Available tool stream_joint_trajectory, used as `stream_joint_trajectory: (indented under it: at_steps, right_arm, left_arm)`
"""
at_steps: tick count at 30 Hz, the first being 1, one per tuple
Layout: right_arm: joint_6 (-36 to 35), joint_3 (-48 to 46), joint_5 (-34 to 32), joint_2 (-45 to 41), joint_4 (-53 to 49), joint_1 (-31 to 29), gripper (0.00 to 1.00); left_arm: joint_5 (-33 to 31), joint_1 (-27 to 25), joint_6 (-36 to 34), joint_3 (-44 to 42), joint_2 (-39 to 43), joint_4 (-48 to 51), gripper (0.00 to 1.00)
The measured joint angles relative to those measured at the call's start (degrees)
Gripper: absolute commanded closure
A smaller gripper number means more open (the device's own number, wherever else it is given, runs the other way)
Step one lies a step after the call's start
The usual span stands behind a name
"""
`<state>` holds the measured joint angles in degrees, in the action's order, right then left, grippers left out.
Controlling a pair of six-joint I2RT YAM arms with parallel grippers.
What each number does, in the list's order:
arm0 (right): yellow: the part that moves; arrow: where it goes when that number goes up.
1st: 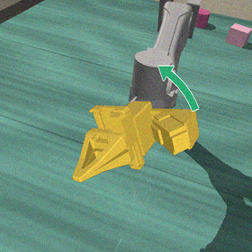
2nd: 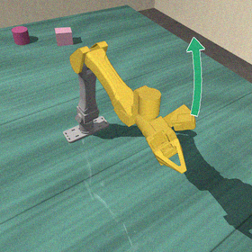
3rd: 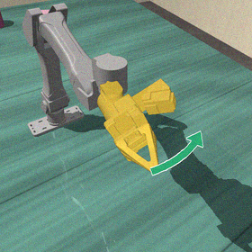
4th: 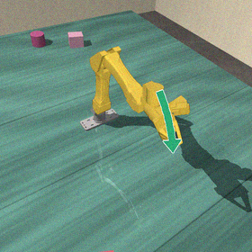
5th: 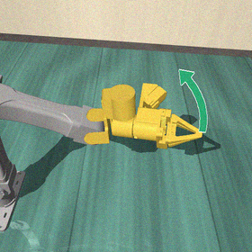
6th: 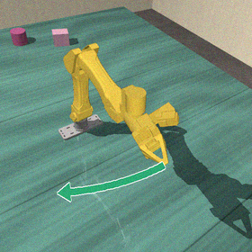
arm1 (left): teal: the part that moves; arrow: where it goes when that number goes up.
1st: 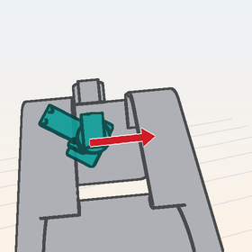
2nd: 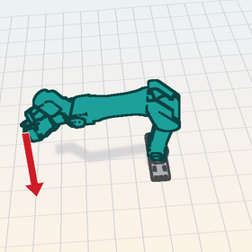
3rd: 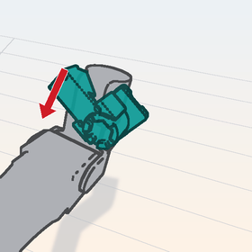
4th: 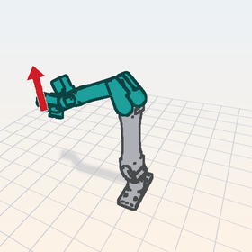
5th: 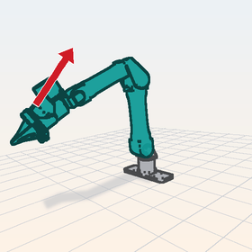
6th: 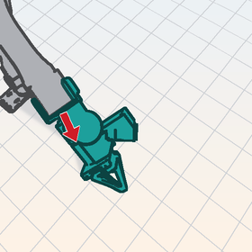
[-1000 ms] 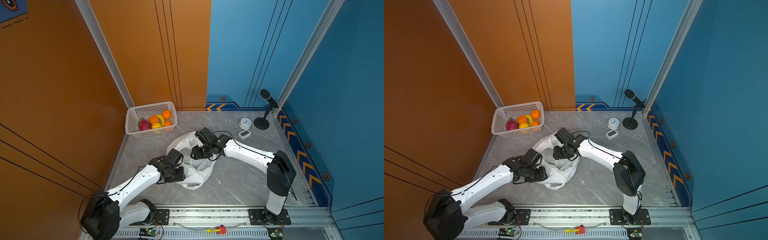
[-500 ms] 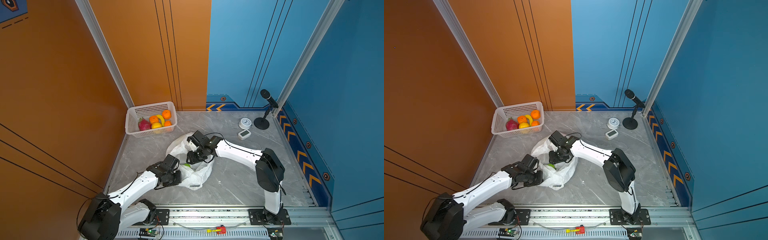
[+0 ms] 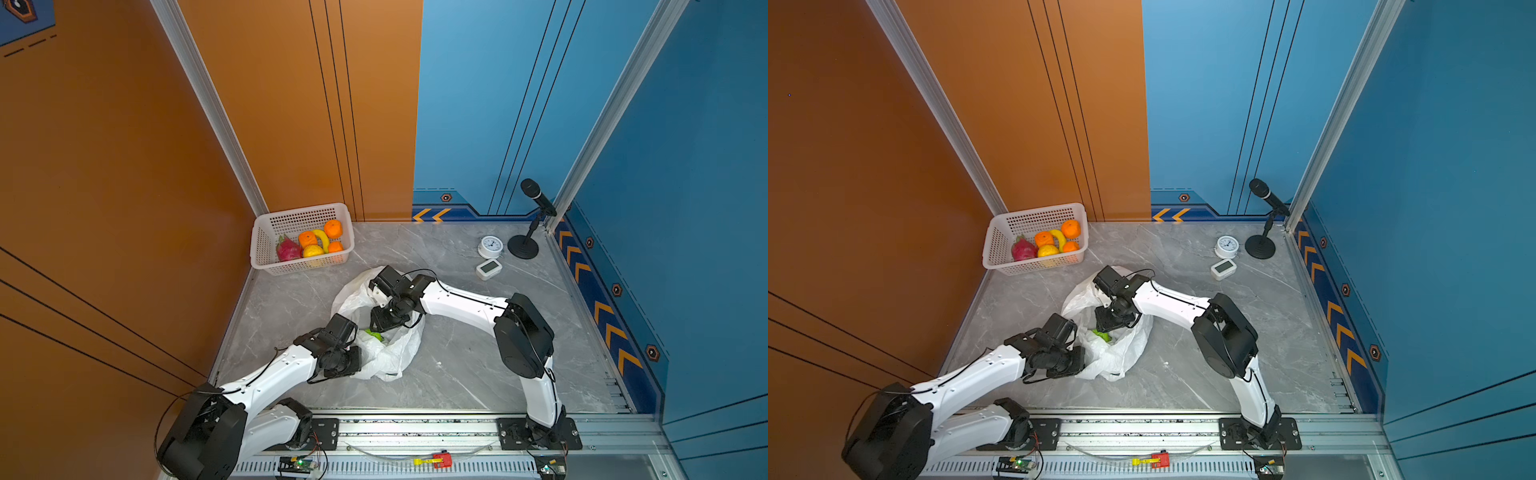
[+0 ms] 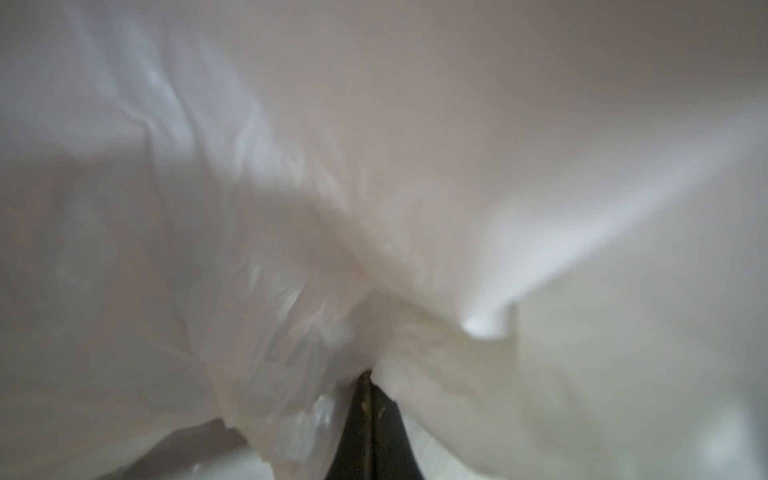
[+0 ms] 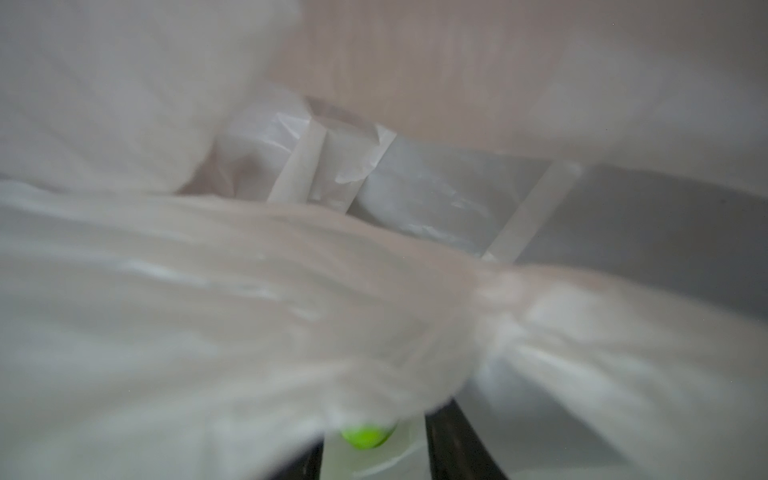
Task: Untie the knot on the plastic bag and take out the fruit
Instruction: 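Reach the right gripper down into the bag toward the green fruit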
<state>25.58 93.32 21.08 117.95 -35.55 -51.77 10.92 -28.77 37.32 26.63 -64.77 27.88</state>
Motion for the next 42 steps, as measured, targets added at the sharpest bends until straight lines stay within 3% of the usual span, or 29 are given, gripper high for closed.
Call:
stream_joint_trajectory:
  at_steps: [2, 13, 15, 16, 20, 29, 35, 42]
  right_arm:
    - [-0.6, 0.4, 1.6, 0.7, 0.1, -0.1, 0.39]
    - [-1.8, 2.3, 5.1, 5.2, -0.2, -0.9, 0.27]
    - [-1.9, 2.3, 5.8, 5.7, -0.3, -1.1, 0.33]
    - [-1.8, 2.3, 5.9, 5.7, -0.3, -1.1, 0.33]
    - [-1.3, 2.4, 5.1, 5.6, -0.4, -1.0, 0.29]
    - [0.3, -3.3, -3.4, -0.5, 0.7, 0.1, 0.3]
    - [0.4, -3.5, -4.7, -1.2, 1.7, 0.4, 0.3]
    - [0.3, -4.2, -4.6, -1.5, 2.6, 0.2, 0.3]
  left_arm:
    - [0.0, 0.2, 0.0, 0.0, -0.1, -0.1, 0.99]
    - [0.5, 1.9, -1.1, 0.0, -0.7, -1.3, 0.97]
    - [0.6, 2.5, -1.4, 0.0, -1.0, -1.7, 0.89]
    - [0.8, 3.0, -1.6, 0.1, -1.2, -1.9, 0.78]
    - [1.1, 4.1, -2.0, 1.3, -1.2, -2.0, 0.55]
    - [-0.9, 4.6, 1.8, 5.4, 9.2, 5.0, 0.42]
    - [-0.4, 6.3, 4.5, 8.7, 10.9, 5.3, 0.16]
    - [3.1, 8.2, 8.6, 8.8, 3.2, -0.3, 0.17]
